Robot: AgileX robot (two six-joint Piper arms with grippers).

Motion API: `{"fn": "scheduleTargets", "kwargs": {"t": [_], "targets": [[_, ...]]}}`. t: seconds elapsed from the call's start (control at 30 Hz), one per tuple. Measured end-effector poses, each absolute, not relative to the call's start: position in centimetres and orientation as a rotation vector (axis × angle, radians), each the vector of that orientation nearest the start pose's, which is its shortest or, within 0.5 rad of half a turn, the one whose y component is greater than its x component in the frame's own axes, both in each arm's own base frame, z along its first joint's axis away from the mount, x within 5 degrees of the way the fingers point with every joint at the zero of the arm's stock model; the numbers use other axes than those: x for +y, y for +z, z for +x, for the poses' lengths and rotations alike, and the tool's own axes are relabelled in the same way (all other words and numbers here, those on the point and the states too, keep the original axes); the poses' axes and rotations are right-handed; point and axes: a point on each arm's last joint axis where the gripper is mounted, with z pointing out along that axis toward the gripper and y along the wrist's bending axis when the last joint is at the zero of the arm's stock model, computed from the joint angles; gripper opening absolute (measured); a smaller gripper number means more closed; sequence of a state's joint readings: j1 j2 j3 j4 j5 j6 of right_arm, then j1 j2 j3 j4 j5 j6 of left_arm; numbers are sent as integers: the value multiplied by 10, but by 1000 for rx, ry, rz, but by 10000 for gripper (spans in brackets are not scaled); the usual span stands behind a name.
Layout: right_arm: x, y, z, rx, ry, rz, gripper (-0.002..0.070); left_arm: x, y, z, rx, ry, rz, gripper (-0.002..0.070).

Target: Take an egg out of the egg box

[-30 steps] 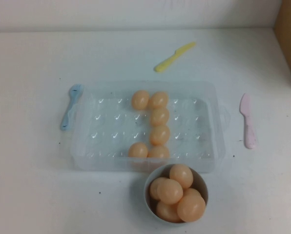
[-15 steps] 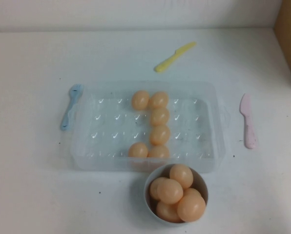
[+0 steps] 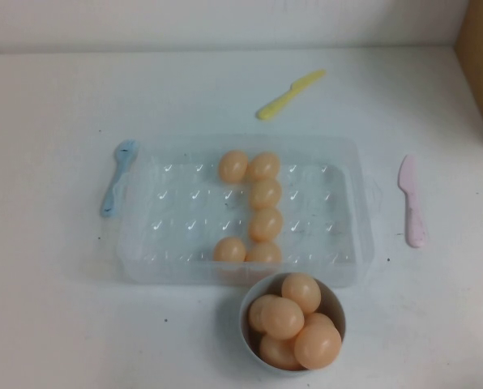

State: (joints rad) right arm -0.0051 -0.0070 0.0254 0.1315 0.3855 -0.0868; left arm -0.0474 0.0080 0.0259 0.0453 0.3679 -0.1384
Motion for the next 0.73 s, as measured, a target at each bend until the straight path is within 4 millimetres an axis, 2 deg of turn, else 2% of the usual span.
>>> {"fn": "scheduleTargets", "kwargs": {"t": [0.73], "targets": [[5,169,52,1900,78,10,-17,-1,171,54,1885,-83,-57,-5]]}}
